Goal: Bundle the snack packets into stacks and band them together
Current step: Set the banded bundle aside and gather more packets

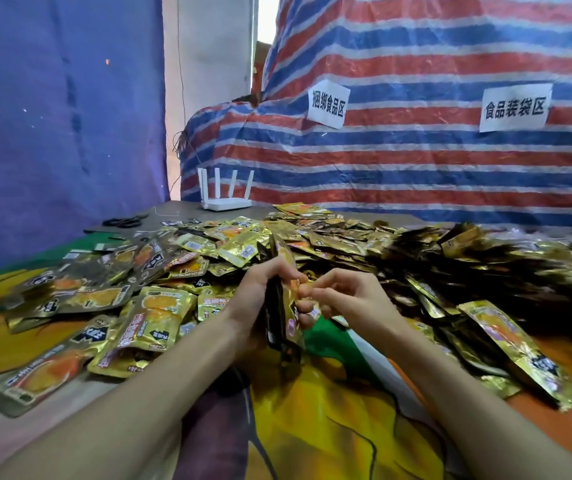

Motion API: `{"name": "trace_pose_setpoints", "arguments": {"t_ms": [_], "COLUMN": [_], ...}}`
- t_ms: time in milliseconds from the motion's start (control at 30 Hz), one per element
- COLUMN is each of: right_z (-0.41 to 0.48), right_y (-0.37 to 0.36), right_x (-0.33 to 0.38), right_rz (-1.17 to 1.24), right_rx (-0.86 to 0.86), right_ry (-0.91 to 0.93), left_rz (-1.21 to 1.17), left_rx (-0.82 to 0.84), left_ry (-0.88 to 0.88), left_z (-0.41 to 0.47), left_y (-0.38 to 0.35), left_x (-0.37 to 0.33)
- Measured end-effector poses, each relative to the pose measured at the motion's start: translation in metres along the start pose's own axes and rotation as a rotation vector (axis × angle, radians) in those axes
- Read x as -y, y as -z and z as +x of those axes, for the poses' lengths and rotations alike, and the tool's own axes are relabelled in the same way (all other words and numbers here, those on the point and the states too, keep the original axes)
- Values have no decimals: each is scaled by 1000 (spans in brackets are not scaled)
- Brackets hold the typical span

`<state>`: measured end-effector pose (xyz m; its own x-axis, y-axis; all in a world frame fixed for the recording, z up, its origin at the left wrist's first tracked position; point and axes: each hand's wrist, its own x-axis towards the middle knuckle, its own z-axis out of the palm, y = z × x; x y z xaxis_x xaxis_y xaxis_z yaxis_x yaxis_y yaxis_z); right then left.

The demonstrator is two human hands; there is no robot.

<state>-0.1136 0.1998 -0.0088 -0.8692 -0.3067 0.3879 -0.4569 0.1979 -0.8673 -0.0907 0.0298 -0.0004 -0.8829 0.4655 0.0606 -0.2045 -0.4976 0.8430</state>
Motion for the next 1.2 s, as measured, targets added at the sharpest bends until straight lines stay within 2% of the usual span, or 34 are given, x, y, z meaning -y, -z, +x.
{"name": "trace_pose_setpoints", "arguments": {"t_ms": [133,200,300,367,433,633,800,933,1033,1200], "right_z": [2,4,1,-1,-1,3,0,-5,-10,-15], "right_y": [1,3,5,7,5,0,1,-12,-30,-56], "right_x": [5,10,17,19,20,14,12,15,18,25], "right_rz": [89,379,858,1022,1084,742,439,386,349,254], "right_rx": [-11,-35,21,35,43,66,28,41,64,34], "right_ry": [-17,-88,-152,-148,-149,-173,-108,-114,-95,-14], "left_rz": [-68,-109,-167,-183,-191,-118,-38,-19,-82,-148], "left_rx": [-16,-47,-65,-49,-22,3,-281,-549,-648,-690], "left_ry": [-5,-7,8,20,26,13,-97,-315,-439,-482], "left_z": [0,0,0,0,-1,1,7,9,8,5], "left_y": [3,4,6,5,3,3,11,18,13,11], "left_x": [-5,-6,-6,-4,-4,-2,-1,-2,-7,-11]}}
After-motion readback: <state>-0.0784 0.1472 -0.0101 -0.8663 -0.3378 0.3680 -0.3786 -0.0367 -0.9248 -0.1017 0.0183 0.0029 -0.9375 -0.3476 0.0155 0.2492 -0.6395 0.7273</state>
